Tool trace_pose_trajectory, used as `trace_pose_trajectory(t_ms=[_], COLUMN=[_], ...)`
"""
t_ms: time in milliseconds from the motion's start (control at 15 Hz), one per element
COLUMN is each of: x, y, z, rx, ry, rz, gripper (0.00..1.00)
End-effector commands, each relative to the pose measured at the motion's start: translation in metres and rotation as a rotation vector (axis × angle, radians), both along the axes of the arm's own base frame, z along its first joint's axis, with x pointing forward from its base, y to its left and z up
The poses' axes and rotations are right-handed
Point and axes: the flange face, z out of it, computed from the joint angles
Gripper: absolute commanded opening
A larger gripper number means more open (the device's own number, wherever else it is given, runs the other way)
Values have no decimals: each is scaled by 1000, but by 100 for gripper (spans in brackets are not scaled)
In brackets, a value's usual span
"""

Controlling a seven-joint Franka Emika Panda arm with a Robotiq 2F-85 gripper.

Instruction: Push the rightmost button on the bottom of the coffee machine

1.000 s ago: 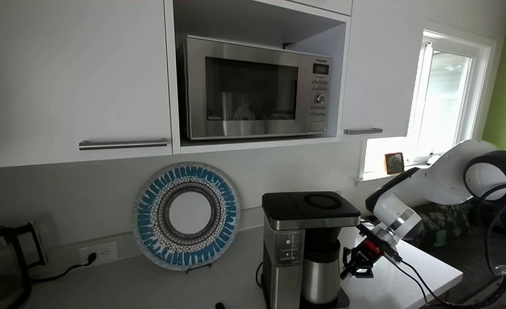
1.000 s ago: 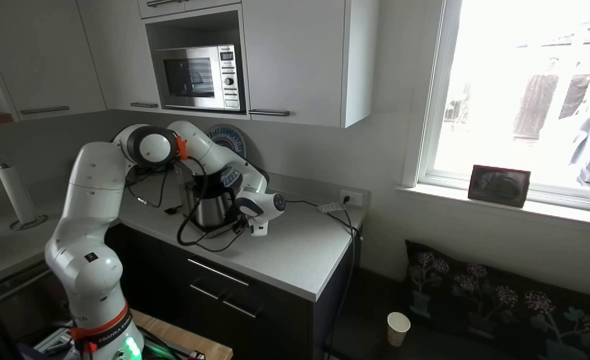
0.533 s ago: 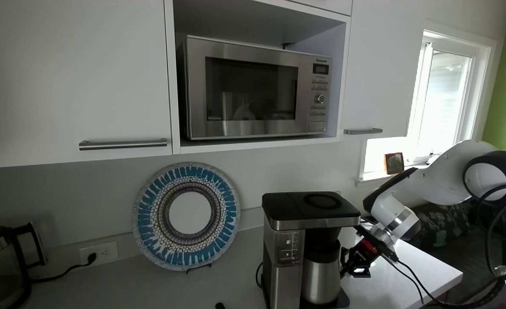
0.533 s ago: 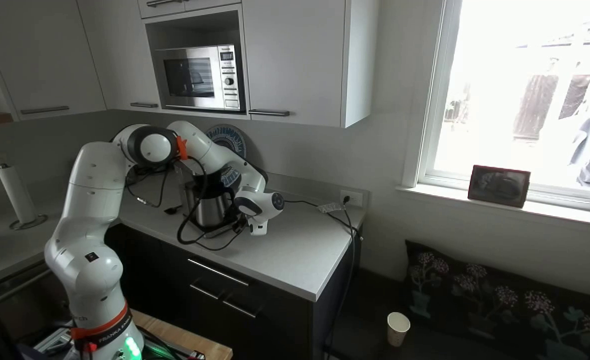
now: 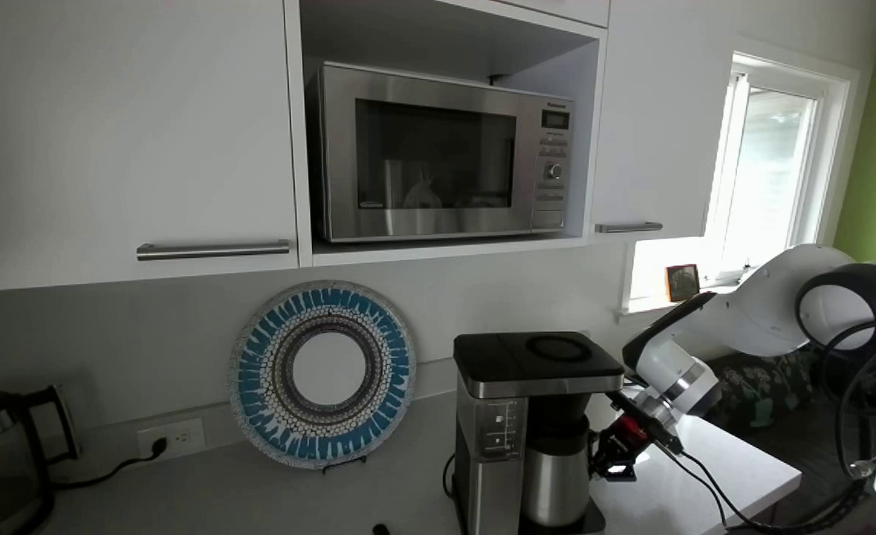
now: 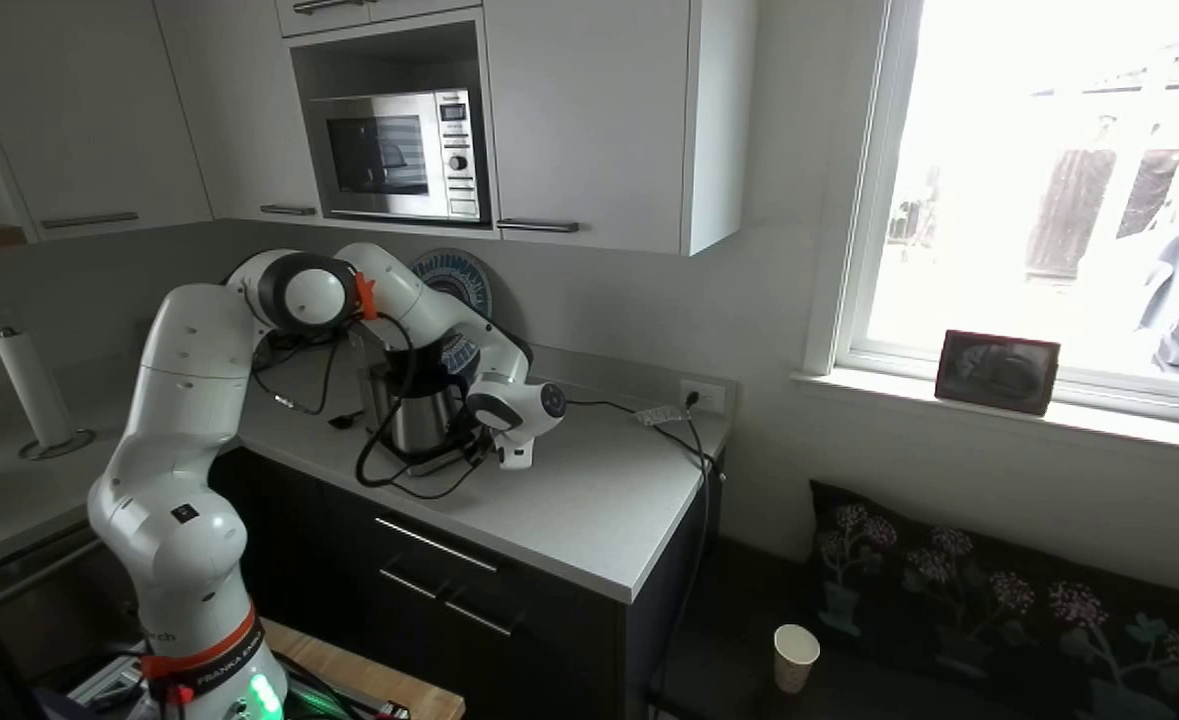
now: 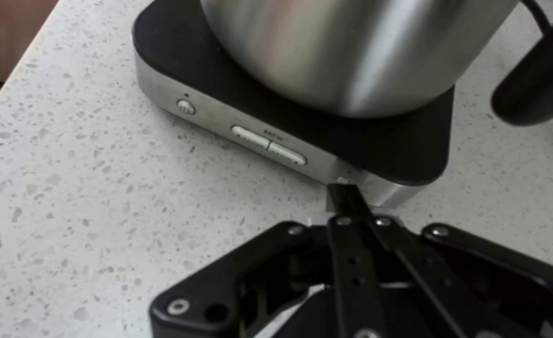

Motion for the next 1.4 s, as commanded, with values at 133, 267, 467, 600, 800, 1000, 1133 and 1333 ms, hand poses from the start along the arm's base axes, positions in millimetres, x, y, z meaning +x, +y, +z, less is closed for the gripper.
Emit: trace_pose_trajectory(t_ms=[133,267,467,600,800,1000,1133,1333], x=[8,8,9,9,9,8,8,9], y=[3,5,7,7,7,9,9,10], z=[-6,-6,-7,-8,-8,-8,-9,-9], rx=[-18,-15,-8,-5,0,17,29,60], ry=[4,8,18,24,29,46,61,66], rz=[-30,-31,-31,-34,-37,-52,-70,-90], gripper=[0,0,0,0,0,0,0,0])
